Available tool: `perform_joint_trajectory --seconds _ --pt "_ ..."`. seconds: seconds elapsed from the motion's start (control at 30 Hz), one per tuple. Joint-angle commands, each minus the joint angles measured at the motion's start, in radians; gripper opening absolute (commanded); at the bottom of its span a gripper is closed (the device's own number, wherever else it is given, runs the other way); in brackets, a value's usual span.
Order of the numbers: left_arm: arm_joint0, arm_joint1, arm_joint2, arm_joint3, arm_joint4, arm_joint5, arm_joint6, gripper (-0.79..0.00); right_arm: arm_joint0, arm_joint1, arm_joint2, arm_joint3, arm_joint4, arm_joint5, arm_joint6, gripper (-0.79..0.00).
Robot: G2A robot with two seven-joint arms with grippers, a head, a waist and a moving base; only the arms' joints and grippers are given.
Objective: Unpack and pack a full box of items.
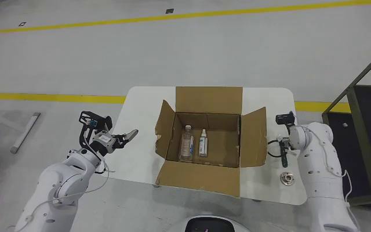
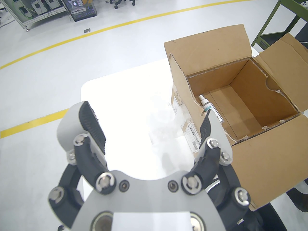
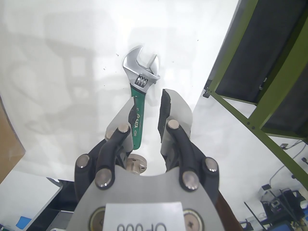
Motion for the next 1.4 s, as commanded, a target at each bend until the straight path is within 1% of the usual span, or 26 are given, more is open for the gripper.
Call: perform_joint_trajectory --seconds 0.0,0.17,0.27,0.4,0.6,0.7,0.9,1.0,1.1,1.37 --pt "0.0 0.0 0.0 0.0 0.0 0.0 0.0 0.0 -0.007 0.002 0.008 -0.009 0.011 -0.001 -0.004 -0.517" --pt "0.0 0.0 0.0 0.0 0.0 0.0 0.0 0.0 -0.037 0.008 0.025 -0.048 0.043 -0.012 -0.016 -0.493" --pt "0.0 0.0 0.0 0.0 0.0 0.0 0.0 0.0 -0.061 0.011 0.037 -0.079 0.067 -0.015 -0.024 -0.465" --pt "0.0 0.0 0.0 0.0 0.0 0.0 0.0 0.0 -0.089 0.014 0.038 -0.096 0.083 -0.021 -0.036 -0.468" --pt "0.0 0.0 0.0 0.0 0.0 0.0 0.0 0.0 -0.093 0.016 0.024 -0.069 0.092 -0.015 -0.064 -0.489" --pt "0.0 0.0 0.0 0.0 0.0 0.0 0.0 0.0 -0.087 0.018 0.018 -0.045 0.092 -0.012 -0.076 -0.486" --pt "0.0 0.0 0.0 0.0 0.0 0.0 0.0 0.0 -0.076 0.022 0.009 -0.022 0.102 -0.013 -0.08 -0.511" --pt "0.0 0.0 0.0 0.0 0.0 0.0 0.0 0.0 -0.075 0.023 0.006 -0.018 0.107 -0.013 -0.082 -0.533" --pt "0.0 0.0 0.0 0.0 0.0 0.0 0.0 0.0 -0.076 0.025 0.003 -0.016 0.114 -0.012 -0.083 -0.576" --pt "0.0 0.0 0.0 0.0 0.0 0.0 0.0 0.0 -0.08 0.031 -0.005 -0.033 0.122 -0.011 -0.073 -0.563"
